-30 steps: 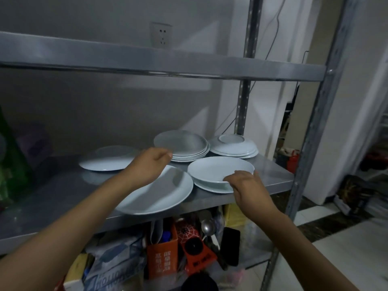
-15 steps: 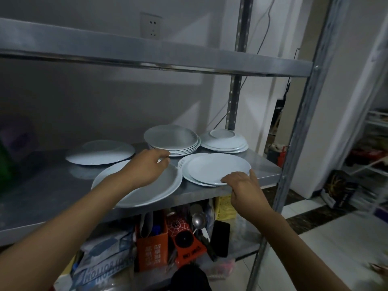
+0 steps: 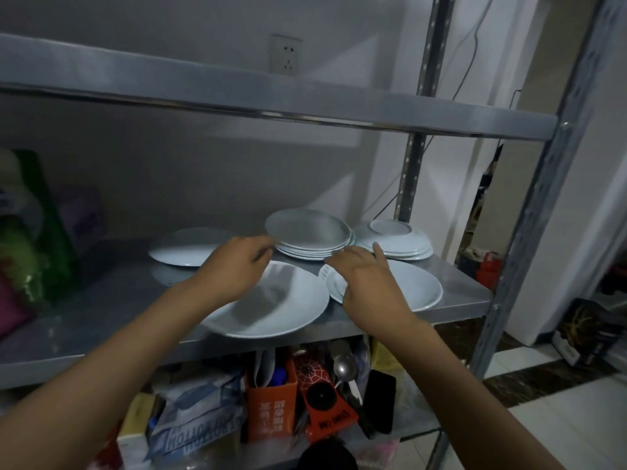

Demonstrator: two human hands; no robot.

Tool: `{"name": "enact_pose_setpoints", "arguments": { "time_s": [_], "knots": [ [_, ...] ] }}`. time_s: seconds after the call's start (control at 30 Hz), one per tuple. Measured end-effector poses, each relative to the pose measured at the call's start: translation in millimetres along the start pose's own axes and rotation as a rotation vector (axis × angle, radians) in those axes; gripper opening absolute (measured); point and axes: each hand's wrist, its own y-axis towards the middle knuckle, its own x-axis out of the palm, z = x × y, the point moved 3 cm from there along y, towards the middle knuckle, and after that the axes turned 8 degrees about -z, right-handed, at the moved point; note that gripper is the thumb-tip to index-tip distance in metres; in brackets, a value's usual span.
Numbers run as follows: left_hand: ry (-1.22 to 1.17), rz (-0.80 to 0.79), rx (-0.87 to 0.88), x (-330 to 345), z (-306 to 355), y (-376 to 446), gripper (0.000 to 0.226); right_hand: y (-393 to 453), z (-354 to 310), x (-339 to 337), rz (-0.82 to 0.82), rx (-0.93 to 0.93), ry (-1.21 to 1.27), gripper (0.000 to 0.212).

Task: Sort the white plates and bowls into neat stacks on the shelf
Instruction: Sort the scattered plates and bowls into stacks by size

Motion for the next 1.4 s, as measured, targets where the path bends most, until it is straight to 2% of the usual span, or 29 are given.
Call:
{"name": "enact_pose_setpoints", "arguments": {
  "time_s": [0.23,0.37,0.47,0.57,0.67,0.73,0.8,0.93,1.13,1.4],
  "knots": [
    [0.155,0.004,-0.113,-25,-78,-9,0.040,46,-57,16,-0.015,-0.155,0.017,0.069],
    [0.231,-0.032,-0.187,-35,-117,-14,0.030,71,-86,28,-0.035,-0.232,0.037,0.072],
    [0.235,-0.104,-0.221,-28,-142,-13,0.046,81,-96,41,-0.025,-0.276,0.052,0.073],
    [0.232,-0.111,-0.215,-23,-168,-6,0.054,91,-100,53,-0.025,-0.289,0.062,0.072],
    [0.237,-0.161,-0.233,-20,-183,0,0.082,102,-104,60,-0.010,-0.302,0.071,0.069],
    [0.270,-0.173,-0.248,-17,-190,5,0.091,106,-104,62,-0.001,-0.296,0.089,0.067],
    [0.313,-0.178,-0.252,-12,-195,8,0.086,107,-104,65,0.000,-0.307,0.113,0.066],
    [0.392,-0.174,-0.247,-4,-203,12,0.059,103,-103,69,0.017,-0.314,0.164,0.066],
    [0.745,-0.228,-0.193,0,-199,14,0.053,102,-101,68,0.040,-0.287,0.236,0.066],
    [0.748,-0.267,-0.149,-18,-191,10,0.057,96,-100,64,0.026,-0.262,0.275,0.062]
  ]
}}
